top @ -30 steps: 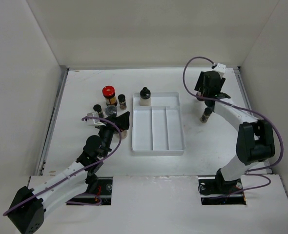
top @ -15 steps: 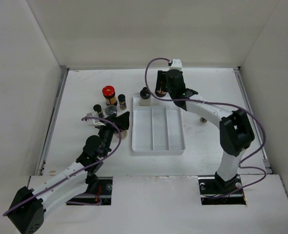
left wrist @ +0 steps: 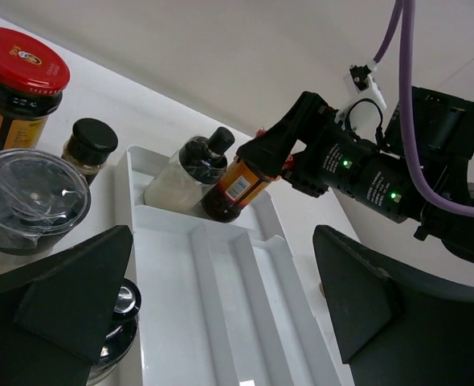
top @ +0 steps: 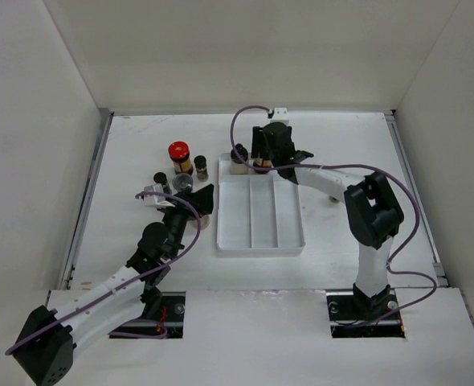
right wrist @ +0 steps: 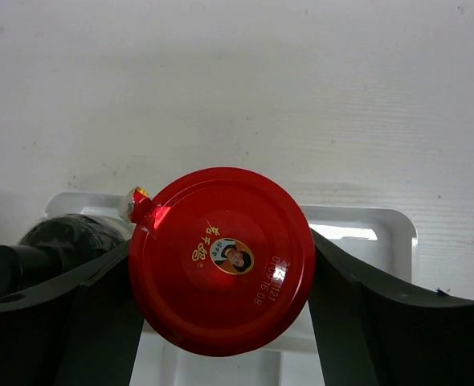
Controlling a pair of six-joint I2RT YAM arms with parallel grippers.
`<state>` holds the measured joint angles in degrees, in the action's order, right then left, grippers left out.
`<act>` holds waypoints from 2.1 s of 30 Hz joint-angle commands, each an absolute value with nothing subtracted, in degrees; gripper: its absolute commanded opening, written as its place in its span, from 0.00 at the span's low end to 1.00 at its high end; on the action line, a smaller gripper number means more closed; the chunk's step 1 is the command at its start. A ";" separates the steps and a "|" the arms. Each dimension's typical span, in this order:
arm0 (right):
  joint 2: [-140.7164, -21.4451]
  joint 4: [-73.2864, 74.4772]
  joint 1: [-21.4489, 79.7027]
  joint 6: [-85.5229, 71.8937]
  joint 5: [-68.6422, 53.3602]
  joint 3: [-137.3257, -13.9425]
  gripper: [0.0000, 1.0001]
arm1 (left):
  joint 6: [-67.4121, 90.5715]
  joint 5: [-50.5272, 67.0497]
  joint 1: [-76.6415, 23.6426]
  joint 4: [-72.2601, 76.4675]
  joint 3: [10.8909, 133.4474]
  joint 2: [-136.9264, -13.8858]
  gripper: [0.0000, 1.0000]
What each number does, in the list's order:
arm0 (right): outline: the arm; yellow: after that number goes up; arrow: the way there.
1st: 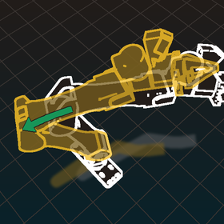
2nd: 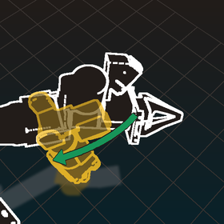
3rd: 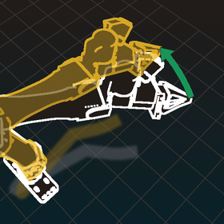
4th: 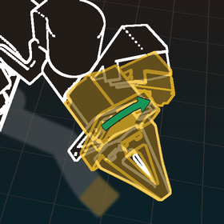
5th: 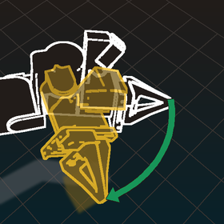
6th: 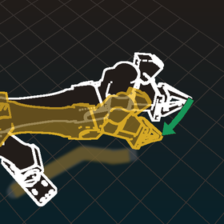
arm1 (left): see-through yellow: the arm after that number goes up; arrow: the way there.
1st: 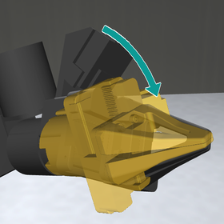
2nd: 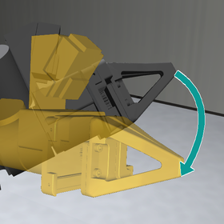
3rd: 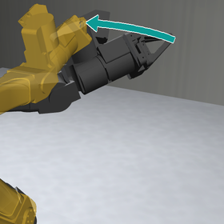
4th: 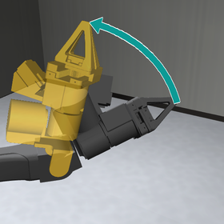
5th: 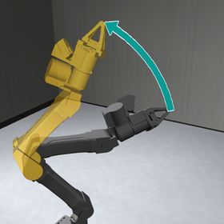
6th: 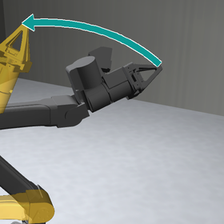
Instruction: Organize the condiment bottles
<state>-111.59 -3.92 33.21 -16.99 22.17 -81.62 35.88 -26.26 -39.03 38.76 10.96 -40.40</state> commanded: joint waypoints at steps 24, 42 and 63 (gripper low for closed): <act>-72.63 -7.49 26.77 -24.77 35.05 -50.21 0.33 | 36.39 -25.40 -38.45 41.40 10.90 -38.94 1.00; -73.99 -3.59 15.95 -29.53 34.46 -40.51 0.84 | 36.47 -25.22 -38.63 41.75 10.99 -39.90 1.00; -76.12 -12.48 14.19 -25.31 34.72 -43.94 0.38 | 37.00 -24.70 -38.71 41.84 10.99 -40.25 1.00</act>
